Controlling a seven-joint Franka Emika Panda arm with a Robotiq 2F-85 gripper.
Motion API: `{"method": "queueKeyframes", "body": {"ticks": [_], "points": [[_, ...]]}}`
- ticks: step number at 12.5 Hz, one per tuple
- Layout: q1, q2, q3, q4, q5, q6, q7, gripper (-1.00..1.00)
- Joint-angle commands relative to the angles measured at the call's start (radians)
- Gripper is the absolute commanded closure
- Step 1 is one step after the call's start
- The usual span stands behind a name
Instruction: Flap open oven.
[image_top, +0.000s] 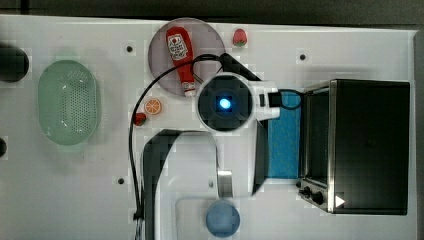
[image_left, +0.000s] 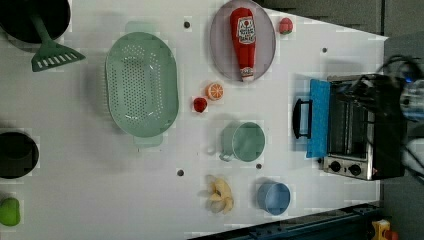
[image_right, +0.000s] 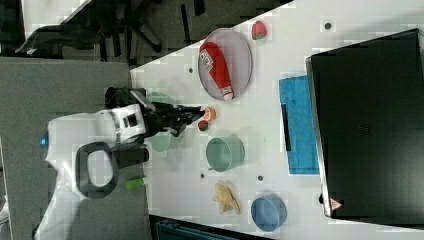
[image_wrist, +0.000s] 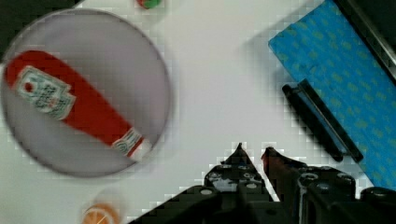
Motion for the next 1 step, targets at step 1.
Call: {"method": "queueKeyframes", "body": {"ticks": [1], "points": [[-0.013, -0.038, 0.003, 0.03, 0.047, -0.114, 0.065, 0.65]]}}
